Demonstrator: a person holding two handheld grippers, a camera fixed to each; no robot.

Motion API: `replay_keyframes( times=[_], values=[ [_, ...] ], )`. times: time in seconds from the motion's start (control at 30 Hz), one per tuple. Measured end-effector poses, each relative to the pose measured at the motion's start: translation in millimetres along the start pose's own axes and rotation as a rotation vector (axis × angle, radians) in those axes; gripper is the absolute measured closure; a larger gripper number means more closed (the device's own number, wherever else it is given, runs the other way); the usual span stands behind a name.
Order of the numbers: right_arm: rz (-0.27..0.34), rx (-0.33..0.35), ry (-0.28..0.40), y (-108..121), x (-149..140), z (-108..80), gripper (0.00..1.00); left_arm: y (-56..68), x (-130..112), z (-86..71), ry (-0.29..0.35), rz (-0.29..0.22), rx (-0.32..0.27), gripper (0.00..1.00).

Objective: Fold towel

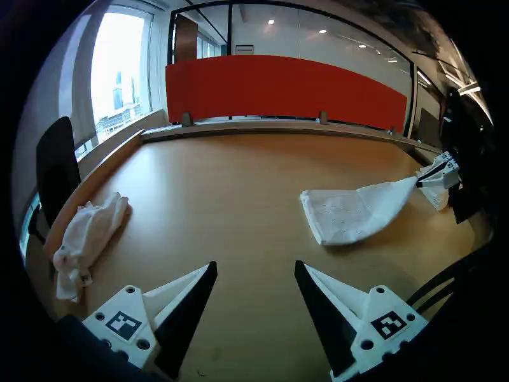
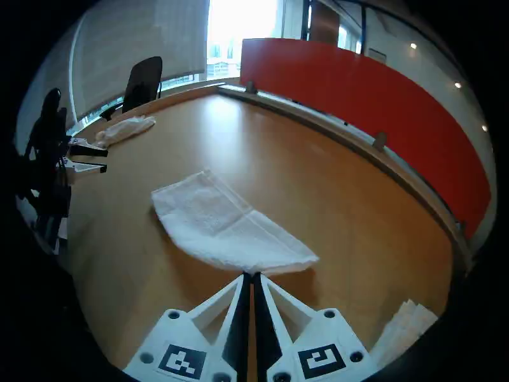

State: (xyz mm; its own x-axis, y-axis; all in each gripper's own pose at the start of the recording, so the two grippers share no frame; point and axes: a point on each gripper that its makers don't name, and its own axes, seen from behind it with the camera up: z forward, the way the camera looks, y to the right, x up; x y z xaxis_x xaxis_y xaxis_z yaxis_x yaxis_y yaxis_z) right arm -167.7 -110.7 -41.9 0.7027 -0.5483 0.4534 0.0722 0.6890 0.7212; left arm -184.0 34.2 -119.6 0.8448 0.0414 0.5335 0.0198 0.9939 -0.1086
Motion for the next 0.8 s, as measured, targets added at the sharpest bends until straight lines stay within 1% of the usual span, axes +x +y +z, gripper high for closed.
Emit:
replay_keyframes(
  times=[0.2, 0.4, 0.6, 0.8],
  values=[
    [-0.014, -0.012, 0.018, 5.6, 11.8, -8.1, 0.96, 1.6, 0.4, -2.2, 0.000, 0.004, -0.002, 0.10],
    [-0.034, -0.010, 0.030, 7.5, 23.0, -10.8, 0.96, 5.1, -1.7, -3.3, -0.004, 0.002, -0.008, 0.10],
    [-0.078, 0.013, 0.038, 1.1, 38.9, -7.7, 0.97, 9.2, -2.9, -5.9, -0.003, 0.001, -0.012, 0.10],
    [-0.151, 0.064, 0.048, -12.6, 66.2, 4.5, 0.96, 11.0, -6.1, -8.9, -0.005, -0.004, -0.012, 0.10]
  ],
)
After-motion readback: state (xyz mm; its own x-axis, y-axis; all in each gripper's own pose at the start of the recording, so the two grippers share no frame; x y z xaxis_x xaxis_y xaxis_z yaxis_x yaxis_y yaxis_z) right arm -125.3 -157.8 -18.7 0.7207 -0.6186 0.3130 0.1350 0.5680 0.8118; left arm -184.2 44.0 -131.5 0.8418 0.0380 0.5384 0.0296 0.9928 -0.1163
